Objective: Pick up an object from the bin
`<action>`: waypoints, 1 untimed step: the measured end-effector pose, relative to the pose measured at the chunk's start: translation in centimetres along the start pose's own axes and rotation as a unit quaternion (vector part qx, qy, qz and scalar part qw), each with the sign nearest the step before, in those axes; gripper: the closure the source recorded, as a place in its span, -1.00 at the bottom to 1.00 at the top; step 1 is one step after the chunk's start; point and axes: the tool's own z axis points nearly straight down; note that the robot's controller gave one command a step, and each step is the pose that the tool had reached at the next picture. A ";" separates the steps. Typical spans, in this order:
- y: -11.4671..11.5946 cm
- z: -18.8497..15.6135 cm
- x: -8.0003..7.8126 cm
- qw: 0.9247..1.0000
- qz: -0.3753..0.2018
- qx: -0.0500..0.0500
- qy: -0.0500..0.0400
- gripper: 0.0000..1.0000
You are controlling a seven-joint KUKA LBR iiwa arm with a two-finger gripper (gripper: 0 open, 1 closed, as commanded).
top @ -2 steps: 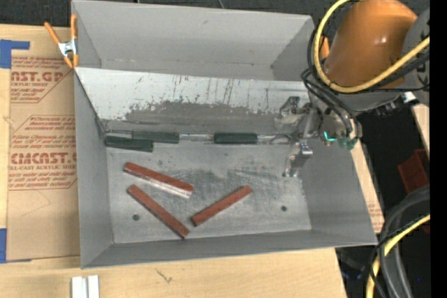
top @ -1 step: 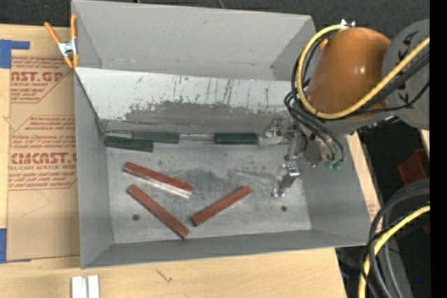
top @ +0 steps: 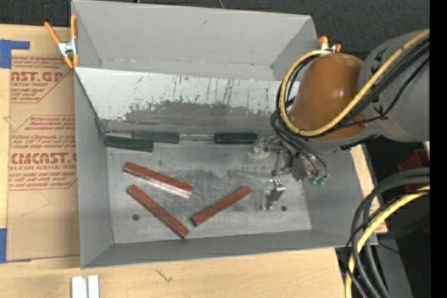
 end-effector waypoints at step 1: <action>0.3 6.6 -1.3 1.000 0.025 0.000 -0.003 1.00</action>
Offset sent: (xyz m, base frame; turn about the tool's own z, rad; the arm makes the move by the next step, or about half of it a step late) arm 0.0000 0.0000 0.0000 0.0000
